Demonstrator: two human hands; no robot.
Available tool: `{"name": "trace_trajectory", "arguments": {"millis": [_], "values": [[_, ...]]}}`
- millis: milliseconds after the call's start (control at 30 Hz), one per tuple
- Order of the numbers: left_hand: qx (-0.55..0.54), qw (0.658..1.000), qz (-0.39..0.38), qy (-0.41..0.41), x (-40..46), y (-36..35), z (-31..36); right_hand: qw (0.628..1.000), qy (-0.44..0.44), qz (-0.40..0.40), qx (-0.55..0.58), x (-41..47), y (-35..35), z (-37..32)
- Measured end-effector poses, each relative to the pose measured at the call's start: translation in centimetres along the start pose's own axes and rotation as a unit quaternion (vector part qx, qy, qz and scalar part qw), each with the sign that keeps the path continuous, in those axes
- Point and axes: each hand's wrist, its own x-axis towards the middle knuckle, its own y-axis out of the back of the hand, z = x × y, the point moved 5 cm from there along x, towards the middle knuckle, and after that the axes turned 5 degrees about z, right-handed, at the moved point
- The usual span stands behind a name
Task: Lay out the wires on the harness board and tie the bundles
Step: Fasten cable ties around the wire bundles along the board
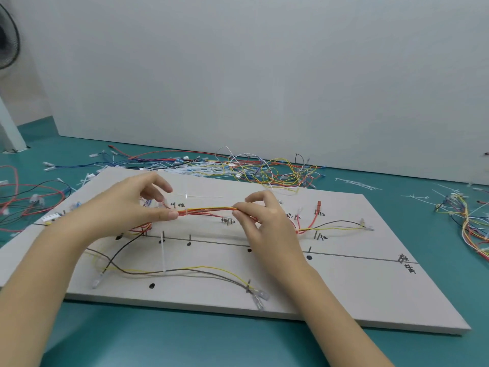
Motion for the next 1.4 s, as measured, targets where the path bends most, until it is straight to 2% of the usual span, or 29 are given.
{"name": "trace_trajectory", "arguments": {"millis": [67,133,167,333,467,633,767,900,1233,1400], "values": [[0.006,0.998,0.041,0.046,0.2,1.3,-1.6,1.000,0.008,-0.003,0.000,-0.1,0.0,-0.2],[0.019,0.992,0.110,0.060,0.5,3.2,-3.2,1.000,0.006,-0.007,0.008,-0.1,-0.1,-0.1],[0.031,0.991,0.114,0.064,0.7,3.9,-4.0,1.000,0.005,-0.009,0.009,-0.1,-0.1,-0.1],[0.042,0.993,-0.078,0.073,-0.2,2.3,-6.6,1.000,0.003,-0.025,-0.002,0.0,-0.2,0.1],[0.030,0.996,-0.069,0.050,-0.3,1.3,-7.1,0.999,-0.001,-0.047,-0.003,-0.2,-0.5,0.3],[0.084,0.991,-0.101,0.031,-0.1,0.3,-7.5,0.998,-0.008,-0.060,-0.009,-0.4,-0.6,0.6],[0.038,0.990,-0.133,0.000,0.1,0.3,-8.2,0.997,-0.007,-0.069,-0.013,-0.4,-0.6,0.8],[0.029,0.993,-0.111,-0.032,0.4,0.3,-8.7,0.997,-0.005,-0.077,-0.008,-0.3,-0.6,1.0],[0.029,0.997,-0.062,-0.031,0.3,1.2,-8.9,0.997,-0.003,-0.076,-0.004,-0.2,-0.5,1.3],[-0.029,0.993,0.099,-0.055,0.6,5.0,-9.4,0.997,0.006,-0.083,0.003,-0.4,-1.1,0.6]]}}
